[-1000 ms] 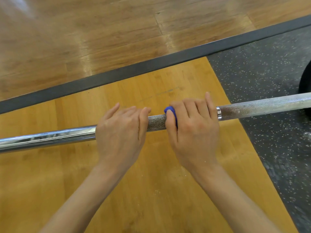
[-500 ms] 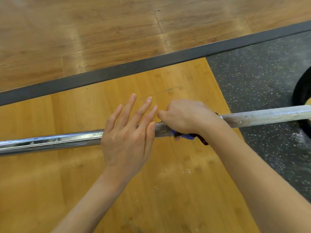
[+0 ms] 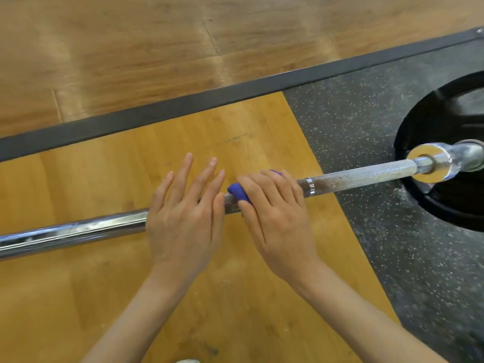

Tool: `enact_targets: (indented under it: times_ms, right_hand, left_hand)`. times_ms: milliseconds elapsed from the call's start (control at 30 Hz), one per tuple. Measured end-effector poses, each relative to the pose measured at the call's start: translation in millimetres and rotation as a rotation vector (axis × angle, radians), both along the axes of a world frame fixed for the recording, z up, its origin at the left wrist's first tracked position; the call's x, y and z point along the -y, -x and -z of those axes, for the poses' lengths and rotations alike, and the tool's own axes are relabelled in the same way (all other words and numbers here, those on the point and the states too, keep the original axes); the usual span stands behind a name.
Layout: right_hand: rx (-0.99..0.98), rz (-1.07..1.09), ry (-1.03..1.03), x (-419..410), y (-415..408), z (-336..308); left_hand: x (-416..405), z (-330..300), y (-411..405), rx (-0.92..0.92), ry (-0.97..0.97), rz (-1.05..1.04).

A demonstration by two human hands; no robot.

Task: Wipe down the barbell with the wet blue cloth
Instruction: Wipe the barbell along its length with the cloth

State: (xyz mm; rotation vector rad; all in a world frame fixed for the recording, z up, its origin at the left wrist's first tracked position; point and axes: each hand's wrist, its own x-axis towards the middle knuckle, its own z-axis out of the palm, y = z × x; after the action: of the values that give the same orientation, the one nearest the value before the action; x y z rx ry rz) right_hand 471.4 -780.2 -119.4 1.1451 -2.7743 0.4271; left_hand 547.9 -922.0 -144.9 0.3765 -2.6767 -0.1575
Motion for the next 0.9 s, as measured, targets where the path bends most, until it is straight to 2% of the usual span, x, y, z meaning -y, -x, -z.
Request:
enact_targets:
  times_ms: [133,200,300,333,367,433,467,567,600,633,700,733,767,833,900]
  right_hand:
    - [-0.034,-0.092,-0.045,-12.6,3.5,8.7]
    - [-0.021,0.027,-0.009,11.0,18.1,-5.7]
    - [0.188,0.125,-0.273,37.1,38.1,-17.8]
    - [0.222,0.102,-0.277,33.9,38.7,-18.1]
    - [0.215,0.07,-0.209,26.9,35.0,-17.4]
    - [0.06,-0.006,-0.011,0.1,21.7,-6.0]
    - [-0.02,-0.022,-0.007,-14.2,12.5,1.0]
    - [-0.104,0.015,0.01,-17.2,6.2,10.8]
    - [-0.043,0.069,0.024,-3.4,15.8,3.9]
    - [0.095,0.138,-0.072,14.1,28.1,-10.2]
    - [0.297,0.128,-0.282,36.8,49.5,-19.9]
    - [0.31,0.082,-0.281,35.5,53.8,-18.5]
    - [0.242,0.042,-0.205,27.9,53.6,-15.4]
    - [-0.019,-0.016,0.021,-2.8,35.4,2.0]
    - [-0.112,-0.068,0.074,-28.1,12.1,16.4]
  left_hand:
    - [-1.5,-3.3,-0.2,0.023,-0.028,0.024]
    - [0.0,-3.0,-1.8,0.034,-0.027,0.041]
    - [2.8,-4.1,-3.5,0.039,-0.002,0.051]
    - [3.1,-4.5,-3.8,0.039,0.006,0.054]
    - [3.7,-5.0,-4.2,0.038,0.01,0.054]
    - [4.1,-4.5,-3.7,0.024,0.015,0.044]
    - [3.0,-3.5,-4.1,0.02,0.015,0.039]
    - [0.2,-1.3,-4.6,-0.002,0.032,0.008]
    - [-1.0,-1.3,-3.7,-0.003,0.035,0.001]
    - [-2.6,-2.1,-2.9,-0.001,0.032,-0.003]
    - [-4.9,-4.2,-1.6,-0.001,0.021,-0.018]
    - [-5.2,-4.8,-0.5,0.0,0.02,-0.021]
    - [-5.1,-4.9,0.2,0.002,0.024,-0.024]
    - [-4.7,-4.7,-0.1,0.0,0.04,-0.031]
    - [-4.7,-2.6,-0.4,-0.018,0.071,-0.044]
